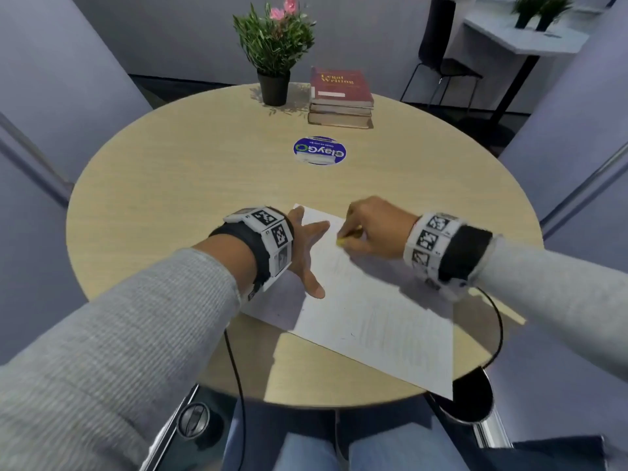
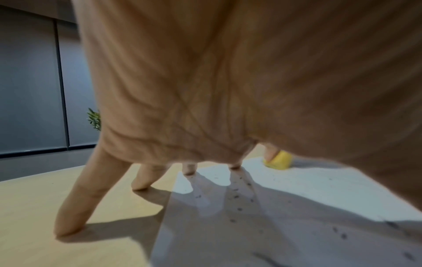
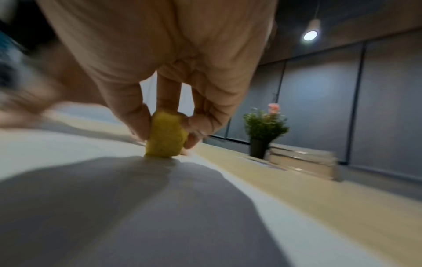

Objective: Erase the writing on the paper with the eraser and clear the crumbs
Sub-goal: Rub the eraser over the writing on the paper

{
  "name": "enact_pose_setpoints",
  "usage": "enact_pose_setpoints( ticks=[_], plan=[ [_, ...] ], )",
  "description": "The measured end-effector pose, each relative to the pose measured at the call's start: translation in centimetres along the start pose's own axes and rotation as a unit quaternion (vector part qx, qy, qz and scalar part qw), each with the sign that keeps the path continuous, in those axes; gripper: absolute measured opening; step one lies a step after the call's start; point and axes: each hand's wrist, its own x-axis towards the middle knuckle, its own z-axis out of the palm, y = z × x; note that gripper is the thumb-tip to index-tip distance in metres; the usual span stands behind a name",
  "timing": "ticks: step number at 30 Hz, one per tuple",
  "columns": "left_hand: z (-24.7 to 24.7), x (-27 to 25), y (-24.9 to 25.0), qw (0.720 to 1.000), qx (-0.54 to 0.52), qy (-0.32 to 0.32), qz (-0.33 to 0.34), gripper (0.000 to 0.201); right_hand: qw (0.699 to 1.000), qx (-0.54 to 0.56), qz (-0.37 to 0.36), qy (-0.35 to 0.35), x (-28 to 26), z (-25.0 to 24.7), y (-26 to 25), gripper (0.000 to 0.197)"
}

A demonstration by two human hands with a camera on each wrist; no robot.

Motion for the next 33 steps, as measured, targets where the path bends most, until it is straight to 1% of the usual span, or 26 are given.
enact_pose_setpoints(
  ticks=[2, 3, 4, 5, 7, 8, 9, 12, 14, 16, 18, 19, 21, 22, 23, 24, 25, 27, 28, 29, 30, 31, 33],
  plan=[
    [0.3, 0.5, 0.0, 1.0, 0.011, -0.004, -0.01, 0.136, 0.995, 0.015, -0.094, -0.035, -1.8, 1.1, -2.5, 0.019],
    [0.3, 0.7, 0.0, 1.0, 0.013, -0.007, -0.015, 0.137, 0.991, 0.024, -0.119, -0.061, -2.4, 1.2, -3.2, 0.019],
    [0.2, 0.6, 0.0, 1.0, 0.011, -0.008, -0.018, 0.137, 0.99, 0.035, -0.115, -0.077, -2.4, 0.9, -3.3, 0.019],
    [0.1, 0.6, 0.0, 1.0, 0.012, -0.007, -0.016, 0.137, 0.993, 0.044, -0.094, -0.065, -1.8, 0.4, -2.7, 0.018],
    [-0.1, 0.1, 0.3, 1.0, 0.01, -0.007, -0.011, 0.133, 0.999, 0.023, -0.021, -0.017, -0.5, -0.4, -0.8, 0.019],
    [-0.1, 0.1, 0.3, 1.0, 0.009, -0.008, -0.01, 0.13, 1.0, 0.006, 0.012, -0.011, 0.1, -0.7, 0.1, 0.02],
    [-0.1, 0.1, 0.2, 1.0, 0.009, -0.004, -0.011, 0.13, 1.0, -0.003, 0.027, -0.011, 0.4, -0.7, 0.7, 0.021],
    [0.2, 0.5, 0.1, 0.999, 0.038, 0.019, -0.007, 0.133, 0.999, -0.008, 0.027, -0.016, 0.3, 0.0, 0.7, 0.022],
    [0.0, 0.4, 0.5, 0.999, 0.032, 0.029, 0.008, 0.129, 1.0, -0.002, 0.024, -0.008, 0.1, 0.2, 0.5, 0.023],
    [0.0, 0.2, 1.0, 0.999, 0.018, 0.025, 0.023, 0.128, 0.999, -0.006, 0.038, -0.007, 0.3, 0.1, 0.7, 0.023],
    [0.2, 0.5, 1.3, 0.999, 0.007, 0.029, 0.031, 0.131, 1.0, -0.004, 0.031, -0.001, 0.3, 0.1, 0.7, 0.023],
    [0.3, 0.7, 1.3, 0.999, 0.002, 0.027, 0.029, 0.132, 1.0, 0.002, 0.014, 0.0, -0.1, 0.3, 0.4, 0.022],
    [0.4, 0.9, 1.1, 1.0, -0.007, 0.019, 0.023, 0.133, 0.998, 0.027, -0.054, -0.018, -1.4, 0.9, -1.2, 0.019],
    [0.3, 0.8, 1.1, 1.0, -0.003, 0.017, 0.022, 0.134, 0.995, 0.038, -0.087, -0.042, -2.1, 1.1, -2.1, 0.018],
    [0.1, 0.7, 1.2, 1.0, 0.003, 0.014, 0.022, 0.134, 0.992, 0.048, -0.103, -0.063, -2.4, 1.2, -2.5, 0.019],
    [0.0, 0.6, 1.3, 1.0, 0.007, 0.011, 0.023, 0.134, 0.991, 0.055, -0.097, -0.069, -2.4, 0.9, -2.2, 0.019],
    [-0.1, 0.6, 1.4, 1.0, 0.008, 0.009, 0.024, 0.134, 0.994, 0.057, -0.077, -0.055, -1.9, 0.6, -1.4, 0.019],
    [0.0, 0.9, 1.4, 1.0, 0.004, 0.002, 0.019, 0.134, 1.0, 0.018, -0.01, -0.019, -0.5, -0.3, 0.6, 0.021],
    [0.1, 1.0, 1.3, 1.0, 0.003, -0.002, 0.018, 0.135, 1.0, -0.002, 0.015, -0.009, 0.0, -0.5, 1.3, 0.022],
    [0.1, 1.1, 1.3, 1.0, 0.001, -0.002, 0.017, 0.135, 1.0, -0.011, 0.02, -0.004, 0.3, -0.4, 1.6, 0.022],
    [0.1, 1.1, 1.3, 1.0, 0.0, 0.0, 0.019, 0.135, 1.0, -0.01, 0.009, -0.005, 0.1, -0.3, 1.1, 0.021],
    [0.1, 1.0, 1.3, 1.0, -0.001, 0.002, 0.021, 0.135, 1.0, 0.002, -0.024, -0.008, -0.4, 0.0, 0.2, 0.019],
    [0.1, 0.8, 1.4, 1.0, 0.002, 0.007, 0.026, 0.133, 0.994, 0.029, -0.099, -0.046, -2.1, 0.7, -1.5, 0.017]
  ],
)
